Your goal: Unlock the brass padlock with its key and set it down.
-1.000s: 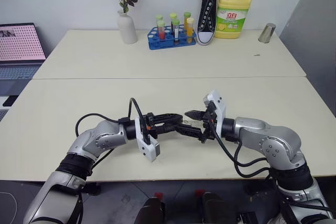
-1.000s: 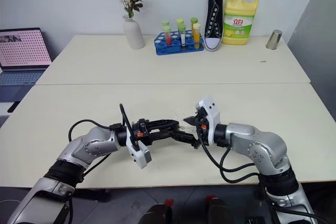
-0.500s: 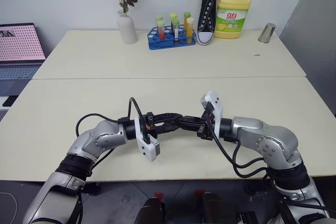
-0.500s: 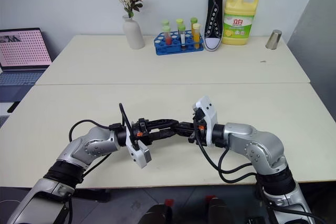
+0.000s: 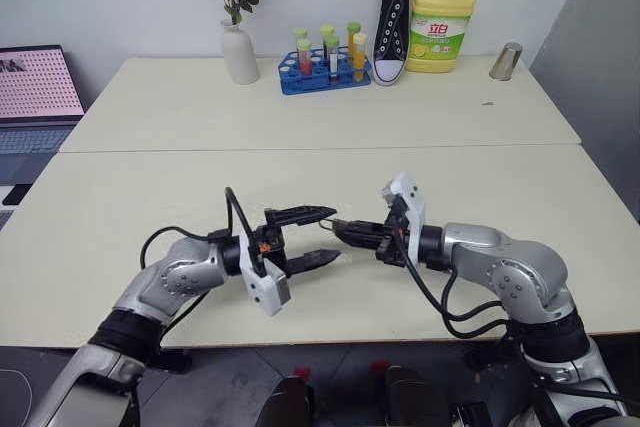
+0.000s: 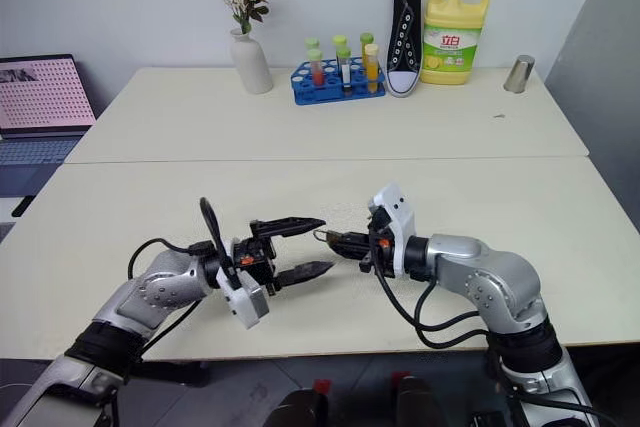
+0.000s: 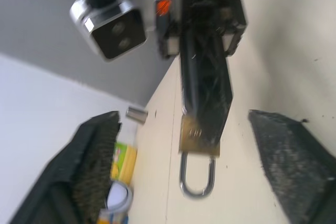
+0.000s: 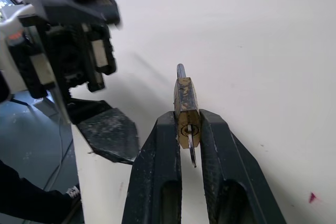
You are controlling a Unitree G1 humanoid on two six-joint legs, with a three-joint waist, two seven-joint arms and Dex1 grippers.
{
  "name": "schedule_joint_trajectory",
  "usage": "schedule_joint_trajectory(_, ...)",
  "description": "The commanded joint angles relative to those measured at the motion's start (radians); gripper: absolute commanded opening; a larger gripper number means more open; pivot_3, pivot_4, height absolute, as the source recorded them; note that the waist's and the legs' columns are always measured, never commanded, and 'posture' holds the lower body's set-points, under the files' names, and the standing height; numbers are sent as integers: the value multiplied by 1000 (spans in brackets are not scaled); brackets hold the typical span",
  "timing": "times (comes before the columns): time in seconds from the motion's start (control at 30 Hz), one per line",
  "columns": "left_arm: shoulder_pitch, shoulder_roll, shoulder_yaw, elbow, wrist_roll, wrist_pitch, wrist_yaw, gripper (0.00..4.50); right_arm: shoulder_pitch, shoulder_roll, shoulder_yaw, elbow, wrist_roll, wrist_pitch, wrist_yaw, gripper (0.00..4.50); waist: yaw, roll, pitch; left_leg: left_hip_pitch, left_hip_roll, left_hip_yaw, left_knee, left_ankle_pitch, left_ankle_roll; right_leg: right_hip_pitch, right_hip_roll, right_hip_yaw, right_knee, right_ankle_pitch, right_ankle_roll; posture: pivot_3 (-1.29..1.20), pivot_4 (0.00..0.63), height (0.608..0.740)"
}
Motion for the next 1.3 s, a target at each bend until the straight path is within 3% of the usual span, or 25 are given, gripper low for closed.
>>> schedule_joint_trajectory(0.03,26,15,47,-12,-143,167,-56,4500,0,-25,-41,-28,0,-36,31,179,0,0,0,0,0,0,0,0,0,0,0,0,0,0,0,0,150,740)
schedule_joint_trajectory(0.13,49,-1,64,-46,-347,454,-165,3860,6,-60,-56,-46,2,-49,54,179,-2,0,0,0,0,0,0,0,0,0,0,0,1,0,0,0,150,740)
schedule_joint_trajectory(0.33,40,-42,96,-168,-629,968,-301,1869,19,-76,-56,-88,22,-54,84,179,-10,0,0,0,0,0,0,0,0,0,0,0,1,0,0,0,150,740)
schedule_joint_trajectory(0.5,7,-106,134,-265,-781,1245,-321,111,23,-69,-49,-118,25,-52,96,179,-10,0,0,0,0,0,0,0,0,0,1,0,1,0,0,0,150,740)
schedule_joint_trajectory(0.73,-19,-176,156,-311,-823,1396,-351,0,34,-71,-49,-136,27,-43,106,179,-9,0,0,0,1,0,1,0,0,0,1,0,0,0,0,0,150,740)
schedule_joint_trajectory(1.3,41,-170,196,-373,-778,1439,-430,0,38,-72,-32,-118,3,-65,117,179,-5,0,0,0,1,1,0,1,-2,0,1,2,0,0,0,0,150,740)
